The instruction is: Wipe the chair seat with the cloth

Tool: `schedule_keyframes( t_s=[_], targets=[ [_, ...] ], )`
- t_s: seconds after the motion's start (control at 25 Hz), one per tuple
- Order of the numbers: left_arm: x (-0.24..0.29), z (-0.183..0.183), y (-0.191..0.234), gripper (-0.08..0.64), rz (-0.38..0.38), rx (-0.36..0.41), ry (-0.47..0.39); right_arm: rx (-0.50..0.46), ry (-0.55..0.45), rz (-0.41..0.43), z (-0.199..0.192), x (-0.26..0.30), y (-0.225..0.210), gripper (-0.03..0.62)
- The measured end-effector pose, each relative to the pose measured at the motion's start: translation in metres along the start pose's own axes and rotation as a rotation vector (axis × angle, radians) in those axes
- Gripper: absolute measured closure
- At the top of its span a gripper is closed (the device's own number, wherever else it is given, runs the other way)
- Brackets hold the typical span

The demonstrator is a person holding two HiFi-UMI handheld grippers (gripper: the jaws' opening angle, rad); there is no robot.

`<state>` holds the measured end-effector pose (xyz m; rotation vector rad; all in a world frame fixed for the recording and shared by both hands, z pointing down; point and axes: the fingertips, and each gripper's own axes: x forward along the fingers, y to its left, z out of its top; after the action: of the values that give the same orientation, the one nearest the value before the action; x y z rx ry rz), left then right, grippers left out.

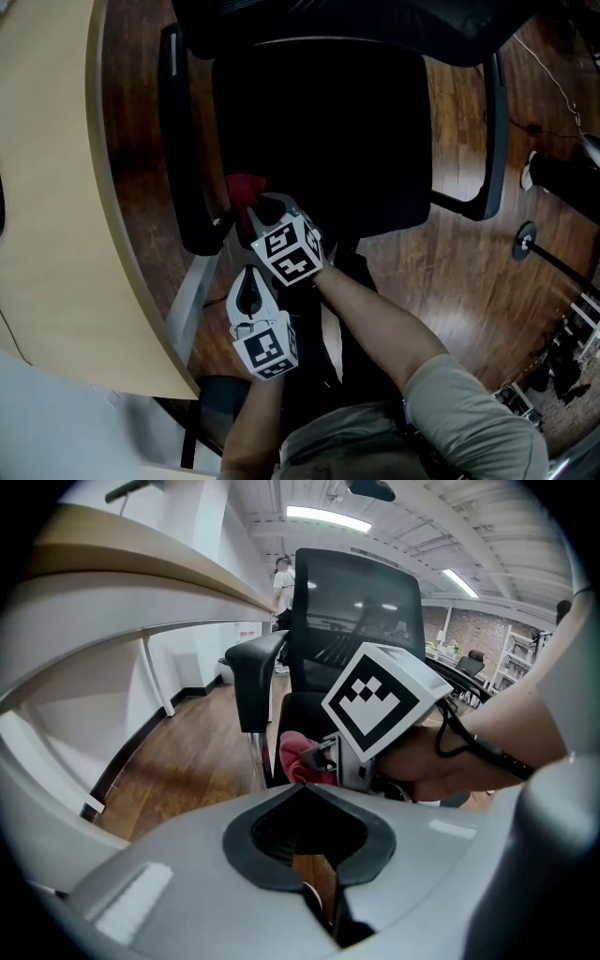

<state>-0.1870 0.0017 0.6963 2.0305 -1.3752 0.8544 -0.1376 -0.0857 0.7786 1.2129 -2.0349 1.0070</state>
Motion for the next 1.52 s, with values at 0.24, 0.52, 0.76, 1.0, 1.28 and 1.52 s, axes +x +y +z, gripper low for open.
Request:
schedule_keyframes(
  t_s=[0.24,0.52,0.76,1.0,1.28,1.52],
  targets=[
    [0.007,0.002,-0.023,0.555,-0.023,0.021,-0.003,0.031,-0.006,-0.065,-0.013,-0.017,-0.032,0.529],
    [0.025,0.013,-0.083,0.555,-0.112,0.081,-0.001,0.14,-0.026,-0.23,-0.03,-0.065,-0.118,0.529],
    [0.032,0.02,-0.139,0.555,-0.185,0.139,0.002,0.263,-0.05,-0.374,-0.055,-0.122,-0.192,0.529],
    [0.04,0.024,-0.19,0.555,-0.255,0.205,0.015,0.421,-0.066,-0.544,-0.098,-0.18,-0.256,0.529],
    [0.048,0.02,-0.243,0.555,-0.31,0.249,0.022,0.511,-0.053,-0.692,-0.15,-0.228,-0.3,0.529],
    [0.047,0.011,-0.269,0.555,-0.341,0.276,0.045,0.534,-0.058,-0.694,-0.162,-0.231,-0.297,0.534]
  ],
)
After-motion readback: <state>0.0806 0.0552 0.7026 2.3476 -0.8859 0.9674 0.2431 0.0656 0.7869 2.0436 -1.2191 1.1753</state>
